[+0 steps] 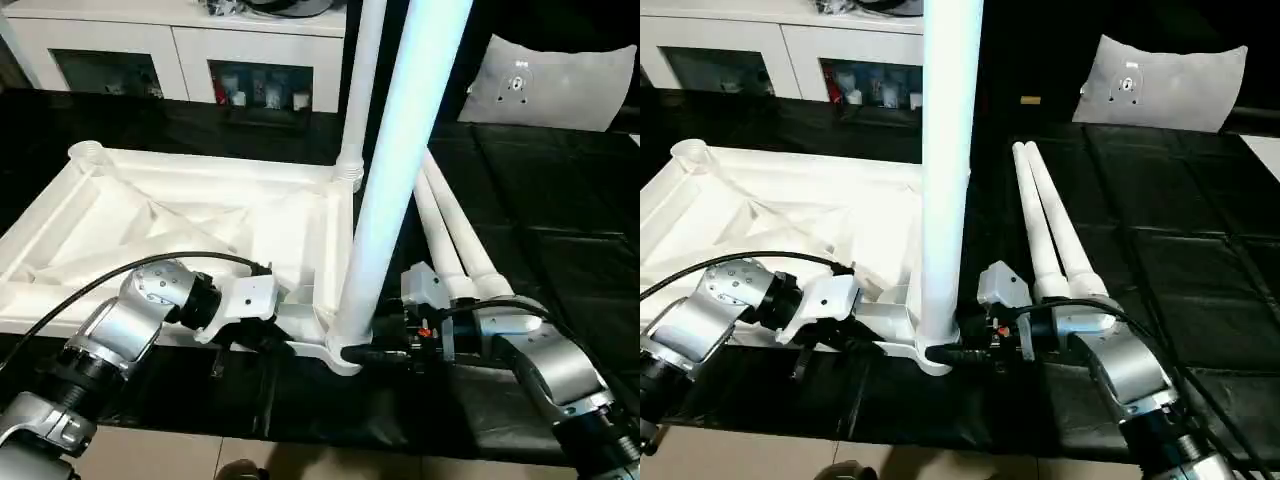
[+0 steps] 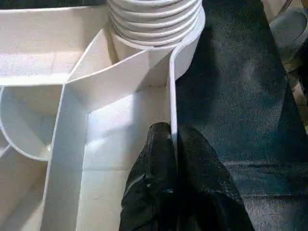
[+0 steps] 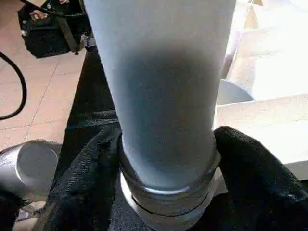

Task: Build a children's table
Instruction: Rotate leg to tighten

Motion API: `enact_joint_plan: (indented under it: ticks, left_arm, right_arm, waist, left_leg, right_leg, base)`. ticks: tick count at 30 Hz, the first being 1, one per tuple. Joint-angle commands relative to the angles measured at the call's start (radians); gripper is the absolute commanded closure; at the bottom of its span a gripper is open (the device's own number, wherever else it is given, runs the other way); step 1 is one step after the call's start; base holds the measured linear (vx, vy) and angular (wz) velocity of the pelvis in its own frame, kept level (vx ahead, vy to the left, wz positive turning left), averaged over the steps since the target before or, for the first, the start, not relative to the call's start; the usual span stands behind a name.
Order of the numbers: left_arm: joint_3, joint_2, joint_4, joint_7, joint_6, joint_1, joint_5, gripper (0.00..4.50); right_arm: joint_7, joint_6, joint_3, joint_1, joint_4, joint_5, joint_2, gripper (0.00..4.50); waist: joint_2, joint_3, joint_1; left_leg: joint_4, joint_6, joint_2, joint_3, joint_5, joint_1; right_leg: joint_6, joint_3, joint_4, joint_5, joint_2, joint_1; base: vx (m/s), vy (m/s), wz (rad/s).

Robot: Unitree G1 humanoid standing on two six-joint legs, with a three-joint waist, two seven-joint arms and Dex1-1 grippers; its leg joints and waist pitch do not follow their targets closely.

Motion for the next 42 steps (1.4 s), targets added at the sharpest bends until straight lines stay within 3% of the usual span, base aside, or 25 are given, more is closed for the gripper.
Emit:
enact_joint_plan:
  ticks: [1, 7, 8, 11, 13, 15, 16, 18, 19, 20, 21, 22, 23, 27, 28, 31, 32, 35, 37, 38, 40, 42]
  left_arm:
    - [-0.023, -0.003, -0.021, -0.034, -0.035, -0.024, 0.004, 4.50]
    - [-0.005, -0.012, -0.026, -0.011, -0.016, -0.011, -0.008, 4.50]
    - [0.005, -0.016, -0.033, 0.000, -0.005, -0.003, -0.017, 4.50]
    - [0.046, -0.035, -0.085, 0.066, 0.059, 0.042, -0.049, 4.50]
    - [0.071, -0.052, -0.122, 0.123, 0.101, 0.072, -0.060, 4.50]
    - [0.091, -0.068, -0.155, 0.182, 0.138, 0.100, -0.056, 4.50]
    - [0.112, -0.094, -0.199, 0.268, 0.196, 0.134, -0.040, 4.50]
    - [0.113, -0.095, -0.202, 0.273, 0.200, 0.136, -0.038, 4.50]
    - [0.128, -0.127, -0.245, 0.346, 0.260, 0.162, -0.023, 4.50]
    - [0.133, -0.145, -0.264, 0.374, 0.285, 0.170, -0.020, 4.50]
    - [0.143, -0.181, -0.296, 0.426, 0.329, 0.181, -0.014, 4.50]
    - [0.144, -0.192, -0.307, 0.443, 0.344, 0.184, -0.010, 4.50]
    - [0.145, -0.235, -0.341, 0.509, 0.397, 0.190, 0.015, 4.50]
    - [0.145, -0.306, -0.375, 0.615, 0.477, 0.185, 0.054, 4.50]
    - [0.137, -0.371, -0.393, 0.710, 0.536, 0.171, 0.091, 4.50]
    - [0.129, -0.454, -0.412, 0.802, 0.586, 0.154, 0.123, 4.50]
    - [0.125, -0.460, -0.414, 0.807, 0.592, 0.152, 0.126, 4.50]
    - [0.100, -0.479, -0.441, 0.820, 0.620, 0.155, 0.138, 4.50]
    - [0.093, -0.471, -0.449, 0.813, 0.623, 0.161, 0.139, 4.50]
    - [0.092, -0.469, -0.453, 0.812, 0.628, 0.163, 0.140, 4.50]
    - [0.102, -0.460, -0.465, 0.812, 0.644, 0.168, 0.141, 4.50]
    - [0.109, -0.444, -0.471, 0.808, 0.649, 0.170, 0.140, 4.50]
  right_arm:
    - [-0.002, -0.001, -0.003, -0.017, 0.005, 0.001, -0.003, 1.72]
    - [0.000, 0.006, 0.002, -0.002, -0.011, 0.001, -0.001, 1.80]
    - [-0.003, 0.010, 0.002, 0.006, -0.018, 0.003, 0.001, 1.80]
    - [-0.042, 0.036, -0.001, 0.051, -0.050, 0.009, 0.018, 1.80]
    - [-0.090, 0.043, -0.006, 0.078, -0.065, 0.007, 0.042, 1.81]
    - [-0.153, 0.045, -0.015, 0.097, -0.068, -0.005, 0.075, 1.81]
    - [-0.263, 0.050, -0.031, 0.108, -0.052, -0.029, 0.134, 1.81]
    - [-0.269, 0.051, -0.032, 0.108, -0.050, -0.031, 0.137, 1.82]
    - [-0.365, 0.062, -0.048, 0.112, -0.032, -0.049, 0.194, 1.82]
    - [-0.402, 0.068, -0.055, 0.112, -0.024, -0.052, 0.219, 1.82]
    - [-0.468, 0.085, -0.069, 0.110, -0.011, -0.055, 0.265, 1.82]
    - [-0.489, 0.091, -0.073, 0.109, -0.006, -0.056, 0.281, 1.82]
    - [-0.556, 0.105, -0.079, 0.103, 0.014, -0.067, 0.331, 1.82]
    - [-0.662, 0.117, -0.088, 0.079, 0.067, -0.091, 0.408, 1.83]
    - [-0.765, 0.114, -0.107, 0.047, 0.132, -0.111, 0.479, 1.83]
    - [-0.873, 0.108, -0.131, 0.010, 0.196, -0.144, 0.535, 1.83]
    - [-0.884, 0.107, -0.133, 0.007, 0.202, -0.149, 0.539, 1.83]
    - [-0.939, 0.074, -0.167, 0.000, 0.219, -0.165, 0.546, 1.83]
    - [-0.929, 0.048, -0.178, 0.003, 0.216, -0.158, 0.539, 1.83]
    - [-0.922, 0.039, -0.180, 0.002, 0.216, -0.159, 0.538, 1.27]
    - [-0.909, 0.015, -0.197, 0.002, 0.204, -0.149, 0.539, 1.14]
    - [-0.886, 0.000, -0.209, 0.005, 0.182, -0.130, 0.534, 1.07]
  waist:
    - [0.005, -0.058, -0.002]
    - [0.007, -0.057, -0.003]
    - [0.010, -0.055, -0.002]
    - [0.006, -0.054, -0.004]
    - [0.009, -0.053, -0.007]
    - [0.007, -0.049, -0.009]
    - [0.006, -0.044, -0.016]
    - [0.004, -0.042, -0.025]
    - [-0.001, -0.041, -0.034]
    - [0.001, -0.036, -0.041]
    - [-0.005, -0.036, -0.044]
    - [-0.003, -0.036, -0.049]
    - [-0.006, -0.037, -0.054]
    - [0.000, -0.039, -0.058]
    - [0.001, -0.038, -0.058]
    - [0.000, -0.039, -0.062]
    - [0.005, -0.039, -0.060]
    - [0.004, -0.043, -0.055]
    - [0.006, -0.042, -0.056]
    - [0.006, -0.041, -0.056]
    - [0.013, -0.041, -0.058]
    - [0.011, -0.043, -0.058]
  left_leg:
    - [-0.068, 0.038, 0.045, -0.012, -0.138, 0.012]
    - [-0.068, 0.039, 0.044, -0.012, -0.141, 0.012]
    - [-0.069, 0.037, 0.045, -0.012, -0.147, 0.012]
    - [-0.072, 0.031, 0.047, -0.013, -0.163, 0.012]
    - [-0.073, 0.029, 0.048, -0.013, -0.166, 0.012]
    - [-0.075, 0.026, 0.046, -0.013, -0.186, 0.012]
    - [-0.081, 0.012, 0.045, -0.015, -0.206, 0.009]
    - [-0.082, 0.004, 0.042, -0.016, -0.227, 0.008]
    - [-0.082, -0.001, 0.043, -0.016, -0.235, 0.009]
    - [-0.085, 0.000, 0.041, -0.018, -0.247, 0.006]
    - [-0.084, 0.001, 0.040, -0.017, -0.247, 0.008]
    - [-0.083, 0.001, 0.040, -0.018, -0.239, 0.007]
    - [-0.083, 0.000, 0.041, -0.017, -0.228, 0.005]
    - [-0.081, 0.013, 0.039, -0.015, -0.188, 0.006]
    - [-0.082, 0.013, 0.038, -0.015, -0.183, 0.004]
    - [-0.081, 0.009, 0.038, -0.015, -0.174, 0.005]
    - [-0.080, 0.010, 0.038, -0.015, -0.173, 0.007]
    - [-0.079, 0.018, 0.037, -0.014, -0.150, 0.005]
    - [-0.081, 0.021, 0.037, -0.015, -0.157, 0.004]
    - [-0.081, 0.021, 0.037, -0.015, -0.160, 0.004]
    - [-0.083, 0.016, 0.038, -0.015, -0.177, 0.006]
    - [-0.083, 0.018, 0.039, -0.016, -0.173, 0.006]
  right_leg:
    - [-0.239, 0.057, -0.069, -0.045, -0.085, 0.047]
    - [-0.242, 0.056, -0.069, -0.039, -0.084, 0.045]
    - [-0.241, 0.056, -0.071, -0.050, -0.085, 0.044]
    - [-0.242, 0.056, -0.071, -0.060, -0.086, 0.045]
    - [-0.238, 0.057, -0.072, -0.067, -0.086, 0.044]
    - [-0.232, 0.057, -0.078, -0.107, -0.085, 0.041]
    - [-0.220, 0.057, -0.081, -0.163, -0.084, 0.041]
    - [-0.207, 0.056, -0.089, -0.217, -0.084, 0.040]
    - [-0.194, 0.058, -0.090, -0.258, -0.086, 0.039]
    - [-0.181, 0.057, -0.096, -0.305, -0.084, 0.035]
    - [-0.174, 0.058, -0.100, -0.327, -0.085, 0.034]
    - [-0.166, 0.060, -0.100, -0.343, -0.086, 0.032]
    - [-0.162, 0.061, -0.099, -0.331, -0.084, 0.033]
    - [-0.173, 0.062, -0.097, -0.251, -0.080, 0.030]
    - [-0.175, 0.061, -0.097, -0.239, -0.080, 0.032]
    - [-0.178, 0.061, -0.097, -0.213, -0.080, 0.033]
    - [-0.179, 0.062, -0.097, -0.201, -0.079, 0.031]
    - [-0.175, 0.061, -0.090, -0.102, -0.077, 0.036]
    - [-0.169, 0.059, -0.091, -0.090, -0.076, 0.037]
    - [-0.168, 0.059, -0.091, -0.090, -0.075, 0.037]
    - [-0.169, 0.058, -0.094, -0.097, -0.075, 0.036]
    - [-0.175, 0.058, -0.091, -0.082, -0.076, 0.040]
  base:
    - [0.000, 0.000, 0.00]
    - [0.000, 0.000, 0.00]
    - [0.000, 0.000, 0.00]
    - [0.000, 0.000, 0.00]
    - [0.000, 0.000, 0.00]
    - [0.000, 0.000, 0.00]
    - [0.000, 0.000, 0.00]
    - [0.000, 0.000, 0.00]
    - [0.000, 0.000, 0.00]
    - [0.000, 0.000, 0.00]
    - [0.000, 0.000, 0.00]
    - [0.000, 0.000, 0.00]
    - [0.000, 0.000, 0.00]
    - [0.000, 0.000, 0.00]
    - [0.000, 0.000, 0.00]
    - [0.000, 0.000, 0.00]
    - [0.000, 0.000, 0.00]
    - [0.000, 0.000, 0.00]
    - [0.000, 0.000, 0.00]
    - [0.000, 0.000, 0.00]
    - [0.000, 0.000, 0.00]
    - [0.000, 0.000, 0.00]
